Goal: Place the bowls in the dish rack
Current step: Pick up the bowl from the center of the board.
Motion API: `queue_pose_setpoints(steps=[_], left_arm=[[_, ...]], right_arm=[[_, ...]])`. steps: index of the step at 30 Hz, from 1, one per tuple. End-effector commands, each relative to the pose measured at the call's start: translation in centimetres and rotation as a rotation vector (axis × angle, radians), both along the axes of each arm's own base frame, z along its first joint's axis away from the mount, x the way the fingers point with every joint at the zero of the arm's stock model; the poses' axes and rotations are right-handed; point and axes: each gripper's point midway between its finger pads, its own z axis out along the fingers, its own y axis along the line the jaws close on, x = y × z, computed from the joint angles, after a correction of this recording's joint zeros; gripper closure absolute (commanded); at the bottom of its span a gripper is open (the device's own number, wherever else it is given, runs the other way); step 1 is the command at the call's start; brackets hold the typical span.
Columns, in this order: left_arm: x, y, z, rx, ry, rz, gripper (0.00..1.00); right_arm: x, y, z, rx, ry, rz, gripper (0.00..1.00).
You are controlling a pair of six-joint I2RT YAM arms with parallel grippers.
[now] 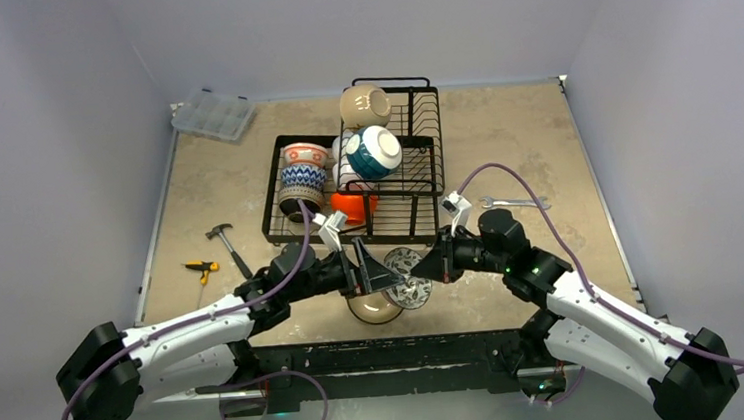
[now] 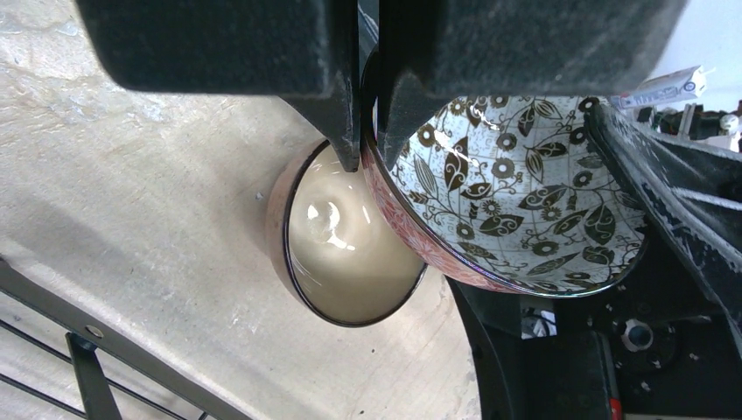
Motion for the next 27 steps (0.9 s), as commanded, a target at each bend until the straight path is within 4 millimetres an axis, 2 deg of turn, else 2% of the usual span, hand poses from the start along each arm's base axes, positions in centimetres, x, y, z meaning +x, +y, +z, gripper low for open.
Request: queue_pose_setpoints(steps=[1, 7, 9, 12, 16, 21, 26, 27], left_arm=[[-0.93, -1.48, 1.02, -0.066, 0.020, -0.071, 0.07], [-0.87, -2.20, 0.50, -0.040, 0.018, -0.079, 0.11], [-0.73, -2.26, 0.80, -0.049, 0.010, -0.074, 0.21], [-0.50, -2.17, 1.09, -0.055, 0.000, -0.060, 0.44], [-0.42, -1.99, 1.33, -0.059, -0.006, -0.049, 0.63], [-0.39, -1.80, 1.37, -0.063, -0.004, -0.038, 0.77], [-0.10, -1.51, 1.14, -0.059, 0.002, -0.019, 0.79], [0.02, -1.45, 1.12, -0.057, 0.000, -0.016, 0.80]], right_arm=[[1.16, 1.16, 5.95, 0.136, -0.131, -0.004, 1.00], [1.30, 1.12, 6.23, 0.135, -0.140, -0.007, 1.00], [1.30, 1.17, 6.14, 0.132, -0.137, -0.004, 1.00], [1.37, 1.15, 6.06, 0.130, -0.137, -0.008, 0.97], [1.56, 1.04, 6.17, 0.122, -0.144, -0.017, 0.82], [1.75, 0.94, 6.04, 0.115, -0.146, -0.028, 0.60], [1.68, 0.76, 5.63, 0.120, -0.120, -0.049, 0.28], [1.56, 0.72, 5.54, 0.123, -0.112, -0.051, 0.26]])
